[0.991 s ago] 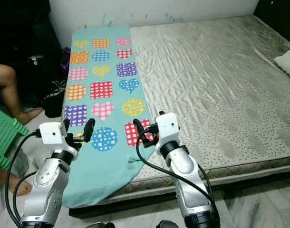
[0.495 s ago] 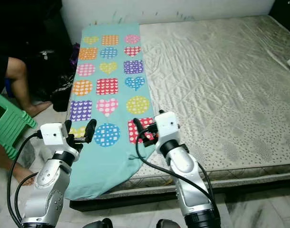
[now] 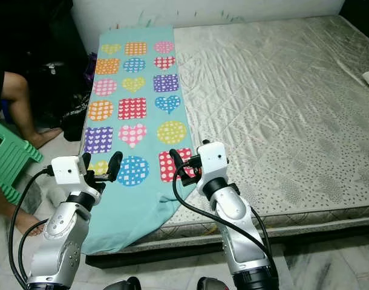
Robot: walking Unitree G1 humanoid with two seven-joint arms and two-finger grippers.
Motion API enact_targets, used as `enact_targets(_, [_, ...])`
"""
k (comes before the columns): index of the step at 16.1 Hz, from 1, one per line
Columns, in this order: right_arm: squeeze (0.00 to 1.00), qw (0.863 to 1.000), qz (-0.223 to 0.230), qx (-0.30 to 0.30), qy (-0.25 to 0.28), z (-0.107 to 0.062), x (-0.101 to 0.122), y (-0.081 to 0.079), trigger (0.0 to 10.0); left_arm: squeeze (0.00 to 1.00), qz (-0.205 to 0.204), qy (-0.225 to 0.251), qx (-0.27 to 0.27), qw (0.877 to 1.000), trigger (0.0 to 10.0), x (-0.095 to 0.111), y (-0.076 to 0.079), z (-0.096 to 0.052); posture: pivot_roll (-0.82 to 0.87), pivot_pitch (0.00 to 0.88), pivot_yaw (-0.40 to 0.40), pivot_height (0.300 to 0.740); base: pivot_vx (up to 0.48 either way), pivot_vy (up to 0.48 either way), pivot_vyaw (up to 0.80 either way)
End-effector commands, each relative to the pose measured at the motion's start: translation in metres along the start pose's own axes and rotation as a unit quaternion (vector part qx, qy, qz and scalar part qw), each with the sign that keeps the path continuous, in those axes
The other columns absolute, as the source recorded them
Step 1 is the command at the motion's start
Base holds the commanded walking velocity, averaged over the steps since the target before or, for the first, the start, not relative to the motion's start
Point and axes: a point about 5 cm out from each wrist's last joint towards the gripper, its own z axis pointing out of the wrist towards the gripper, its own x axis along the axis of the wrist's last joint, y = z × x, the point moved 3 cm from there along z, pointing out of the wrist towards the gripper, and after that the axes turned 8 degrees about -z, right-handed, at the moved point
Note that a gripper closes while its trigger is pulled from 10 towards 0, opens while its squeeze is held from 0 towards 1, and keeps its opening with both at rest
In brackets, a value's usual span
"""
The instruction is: Clean up the room
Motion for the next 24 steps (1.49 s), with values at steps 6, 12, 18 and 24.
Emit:
enact_targets(6, [0.00, 1.000, 0.020, 0.003, -0.006, -0.0033, -0.0037, -0.0024, 10.0, 0.00, 0.003, -0.008, 0.009, 1.000, 10.0, -0.0013, -0.0049, -0.0025, -0.17, 0.162, 0.052, 0.740, 0.000, 0.000, 0.00])
enact_targets(12, [0.00, 1.000, 0.022, 0.007, -0.008, -0.0027, -0.0050, -0.0037, 10.0, 0.00, -0.001, -0.006, 0.008, 1.000, 10.0, -0.0005, -0.0047, -0.0018, -0.17, 0.163, 0.049, 0.740, 0.000, 0.000, 0.00])
enact_targets(18, [0.00, 1.000, 0.020, 0.007, -0.009, -0.0025, -0.0056, -0.0039, 10.0, 0.00, -0.001, -0.005, 0.005, 1.000, 10.0, -0.0003, -0.0038, -0.0015, -0.17, 0.157, 0.048, 0.740, 0.000, 0.050, 0.00])
enact_targets(24, [0.00, 1.000, 0.020, 0.008, -0.009, -0.0010, -0.0057, -0.0038, 10.0, 0.00, -0.001, -0.003, 0.005, 1.000, 10.0, 0.0005, -0.0033, -0.0011, -0.16, 0.154, 0.045, 0.740, 0.000, 0.446, 0.00])
